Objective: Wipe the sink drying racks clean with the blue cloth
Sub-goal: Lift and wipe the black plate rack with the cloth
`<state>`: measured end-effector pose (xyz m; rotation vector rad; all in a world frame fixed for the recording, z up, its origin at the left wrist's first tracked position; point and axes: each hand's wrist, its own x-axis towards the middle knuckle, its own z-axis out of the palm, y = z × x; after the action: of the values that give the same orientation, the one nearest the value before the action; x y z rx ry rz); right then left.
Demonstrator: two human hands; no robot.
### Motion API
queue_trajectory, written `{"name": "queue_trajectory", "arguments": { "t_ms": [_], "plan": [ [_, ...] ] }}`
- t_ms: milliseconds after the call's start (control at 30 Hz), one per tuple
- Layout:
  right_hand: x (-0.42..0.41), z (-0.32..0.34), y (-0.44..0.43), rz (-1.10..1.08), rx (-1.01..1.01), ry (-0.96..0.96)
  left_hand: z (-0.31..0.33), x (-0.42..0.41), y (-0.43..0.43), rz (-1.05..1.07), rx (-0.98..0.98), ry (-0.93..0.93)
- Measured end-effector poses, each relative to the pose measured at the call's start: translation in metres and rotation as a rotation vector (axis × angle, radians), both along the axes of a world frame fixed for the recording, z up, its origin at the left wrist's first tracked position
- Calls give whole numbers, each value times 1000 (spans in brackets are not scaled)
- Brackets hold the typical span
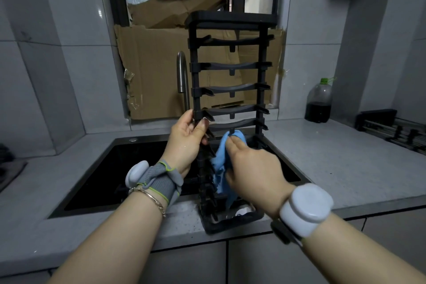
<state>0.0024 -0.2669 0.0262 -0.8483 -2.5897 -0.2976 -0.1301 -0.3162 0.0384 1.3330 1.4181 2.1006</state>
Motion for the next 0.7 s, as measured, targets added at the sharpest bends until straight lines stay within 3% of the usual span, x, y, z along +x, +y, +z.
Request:
{"name": "queue_trajectory", "arguments": {
  "t_ms": [300, 400, 700],
  "plan": [
    [9, 22, 20, -162, 120, -110, -1, -1, -1, -43, 5, 4],
    [2, 12, 10, -151, 48, -91, -1, 0, -1, -27, 13, 1],
    [-2, 6, -22, 198, -350, 128, -4, -1, 0, -46, 32, -24]
  ]
}}
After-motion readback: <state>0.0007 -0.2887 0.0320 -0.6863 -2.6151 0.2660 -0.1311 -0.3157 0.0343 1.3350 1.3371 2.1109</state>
